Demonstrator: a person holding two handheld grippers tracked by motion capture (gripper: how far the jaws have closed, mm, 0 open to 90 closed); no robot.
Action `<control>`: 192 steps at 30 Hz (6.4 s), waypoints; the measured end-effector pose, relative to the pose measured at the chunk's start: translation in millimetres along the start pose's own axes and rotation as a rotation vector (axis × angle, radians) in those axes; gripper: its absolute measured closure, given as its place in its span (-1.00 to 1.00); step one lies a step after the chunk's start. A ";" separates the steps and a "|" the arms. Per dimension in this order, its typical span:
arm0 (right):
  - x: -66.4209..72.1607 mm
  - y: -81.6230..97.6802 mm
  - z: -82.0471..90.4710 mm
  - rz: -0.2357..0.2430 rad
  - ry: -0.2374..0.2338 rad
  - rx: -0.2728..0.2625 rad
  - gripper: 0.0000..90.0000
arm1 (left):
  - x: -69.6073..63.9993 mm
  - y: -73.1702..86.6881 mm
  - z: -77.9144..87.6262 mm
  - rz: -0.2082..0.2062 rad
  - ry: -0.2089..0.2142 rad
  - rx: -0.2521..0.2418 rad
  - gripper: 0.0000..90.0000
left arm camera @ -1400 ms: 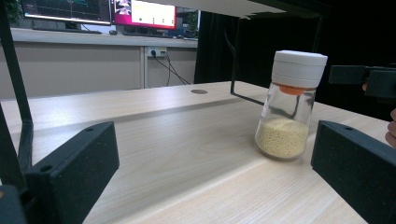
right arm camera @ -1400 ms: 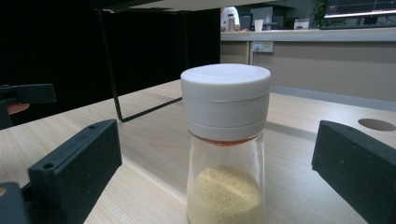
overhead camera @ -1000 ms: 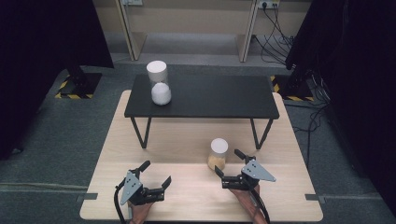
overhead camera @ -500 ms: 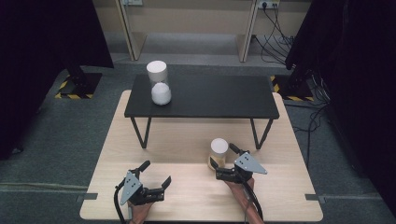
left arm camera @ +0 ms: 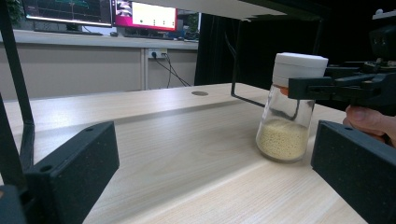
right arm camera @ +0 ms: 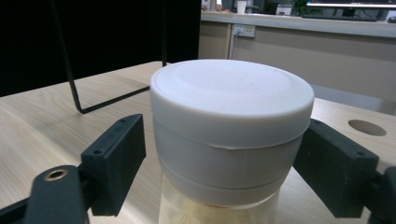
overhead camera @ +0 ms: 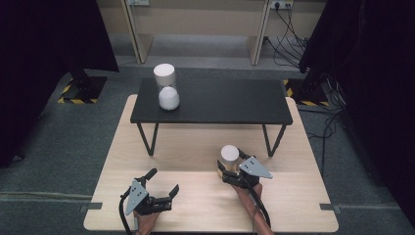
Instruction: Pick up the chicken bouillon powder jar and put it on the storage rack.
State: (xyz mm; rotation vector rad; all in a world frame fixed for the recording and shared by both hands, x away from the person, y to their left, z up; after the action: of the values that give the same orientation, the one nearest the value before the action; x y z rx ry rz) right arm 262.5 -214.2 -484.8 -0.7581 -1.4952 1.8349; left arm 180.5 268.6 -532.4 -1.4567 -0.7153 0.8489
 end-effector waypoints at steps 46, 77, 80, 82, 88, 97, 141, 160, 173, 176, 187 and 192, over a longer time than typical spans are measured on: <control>2.3 -55.9 26.5 0.009 -0.019 0.001 -0.23 | -0.9 0.9 0.5 0.001 0.000 -0.006 -1.00; -19.3 -170.3 55.3 -0.003 -0.061 -0.038 -0.23 | -1.4 -1.2 -0.9 -0.016 0.012 0.013 -1.00; -22.3 -184.4 51.5 -0.007 -0.053 -0.041 -0.23 | -1.2 -0.9 -0.9 -0.011 0.013 0.012 -1.00; -23.3 -193.2 47.7 -0.002 -0.044 -0.040 -0.23 | -0.9 -1.1 -1.0 -0.009 0.014 0.013 -1.00; -26.7 -215.2 27.4 0.008 0.003 -0.034 -0.23 | -0.9 -1.1 -0.9 -0.011 0.010 0.012 -1.00; -30.8 -236.5 -10.9 0.006 0.064 -0.033 -0.23 | -1.9 -1.2 -0.6 -0.018 0.009 0.013 -0.99; -30.9 -232.7 -97.2 -0.031 0.222 0.017 -0.37 | -1.9 0.0 0.1 -0.005 0.009 0.006 -0.99; -34.0 -215.5 -44.6 -0.073 0.179 -0.045 -1.00 | -2.2 -0.8 -1.0 -0.017 0.017 0.010 -0.99; -40.0 -169.4 8.0 -0.062 0.054 -0.135 -1.00 | -0.6 -0.5 -1.0 -0.017 0.030 0.007 -1.00; -40.8 -155.8 20.8 -0.072 0.038 -0.147 -1.00 | -0.9 -0.7 -1.2 -0.020 0.031 0.008 -1.00; -35.1 -119.5 50.3 -0.044 0.001 -0.155 -1.00 | 0.1 -0.5 -1.1 -0.016 0.034 0.008 -1.00; -29.7 -100.9 55.7 -0.039 -0.024 -0.165 -1.00 | 0.1 -0.6 -1.1 -0.017 0.037 0.009 -1.00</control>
State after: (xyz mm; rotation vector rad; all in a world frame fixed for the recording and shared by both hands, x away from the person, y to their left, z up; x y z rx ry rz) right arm 250.4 -256.8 -374.4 -0.7811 -1.6812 1.7124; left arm 181.5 268.2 -531.8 -1.4523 -0.6943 0.8094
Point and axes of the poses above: each handheld gripper's, and its own axes: z roughly backward along the jaws, y roughly out of its underside, x roughly to its left, the point moved 1 cm from there along -z, roughly forward along the jaws, and after that the axes turned 2 degrees about -y, right-handed, at the moved point
